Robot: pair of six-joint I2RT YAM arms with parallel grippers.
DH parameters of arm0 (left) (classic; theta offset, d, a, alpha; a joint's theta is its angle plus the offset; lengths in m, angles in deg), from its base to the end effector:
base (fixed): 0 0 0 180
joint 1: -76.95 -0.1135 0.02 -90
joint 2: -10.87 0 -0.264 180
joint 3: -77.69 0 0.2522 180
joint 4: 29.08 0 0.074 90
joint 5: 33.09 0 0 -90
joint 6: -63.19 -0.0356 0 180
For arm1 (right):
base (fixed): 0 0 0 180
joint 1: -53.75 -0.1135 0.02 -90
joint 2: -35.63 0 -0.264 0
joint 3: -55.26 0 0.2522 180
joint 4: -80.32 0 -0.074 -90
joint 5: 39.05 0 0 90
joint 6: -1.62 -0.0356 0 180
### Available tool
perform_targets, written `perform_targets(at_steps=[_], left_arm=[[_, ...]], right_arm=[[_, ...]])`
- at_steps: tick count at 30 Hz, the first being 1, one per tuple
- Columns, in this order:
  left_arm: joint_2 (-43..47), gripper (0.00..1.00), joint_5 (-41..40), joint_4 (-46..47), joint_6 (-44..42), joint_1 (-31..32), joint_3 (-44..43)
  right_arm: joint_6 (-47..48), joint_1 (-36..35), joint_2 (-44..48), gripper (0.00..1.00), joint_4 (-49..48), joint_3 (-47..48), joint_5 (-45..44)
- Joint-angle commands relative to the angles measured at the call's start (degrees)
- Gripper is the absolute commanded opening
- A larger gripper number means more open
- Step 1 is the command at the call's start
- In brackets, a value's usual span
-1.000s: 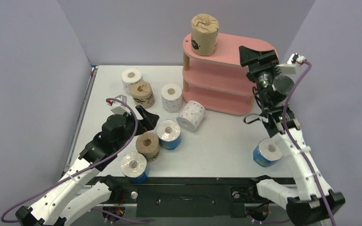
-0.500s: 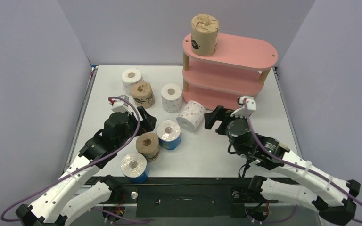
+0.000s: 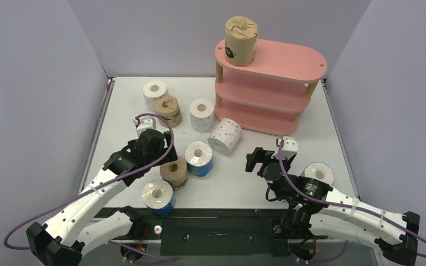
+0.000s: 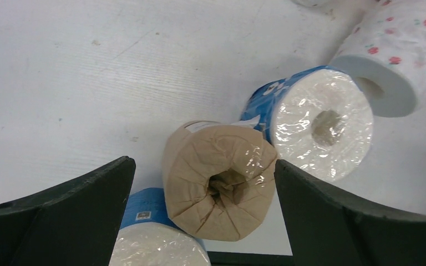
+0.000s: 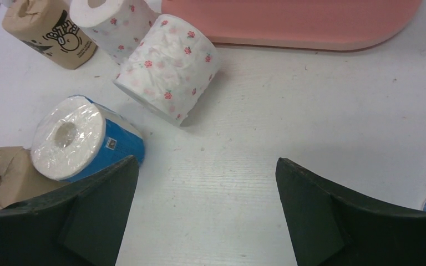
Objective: Place and organize the paper towels onto the shelf
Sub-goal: Pick up the paper towel from the center of the board.
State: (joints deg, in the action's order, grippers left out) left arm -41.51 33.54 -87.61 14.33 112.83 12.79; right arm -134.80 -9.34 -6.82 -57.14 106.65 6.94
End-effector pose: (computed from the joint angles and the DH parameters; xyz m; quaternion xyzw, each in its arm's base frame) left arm 0.1534 -0.0936 0.3005 -0.1174 0.9036 -0.0814 0.4039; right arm 0.0932 0.1291 0.2758 0.0567 0.8341 0.1673 0.5225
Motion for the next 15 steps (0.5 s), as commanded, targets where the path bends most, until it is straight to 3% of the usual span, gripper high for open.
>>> perform_targets(at_steps=[1,4,9,15], left_arm=[[-2.4,0.98,-4.3,-6.5,-0.5,-0.4,-3.6],[-4.0,0.95,-3.6,-7.5,-1.4,-0.8,-3.9],[-5.5,0.79,0.1,-6.6,-3.4,-3.0,-2.2],[-4.8,0.74,6.9,-2.6,-4.3,-6.1,1.5]], right_arm=[[1.8,-0.3,3.2,0.89,-5.6,-2.0,1.8],[1.6,-0.3,4.3,0.89,-5.7,-3.4,2.5],[1.5,-0.3,5.4,0.86,-6.0,-4.7,3.8],[1.6,-0.3,6.4,0.85,-6.5,-5.5,4.3]])
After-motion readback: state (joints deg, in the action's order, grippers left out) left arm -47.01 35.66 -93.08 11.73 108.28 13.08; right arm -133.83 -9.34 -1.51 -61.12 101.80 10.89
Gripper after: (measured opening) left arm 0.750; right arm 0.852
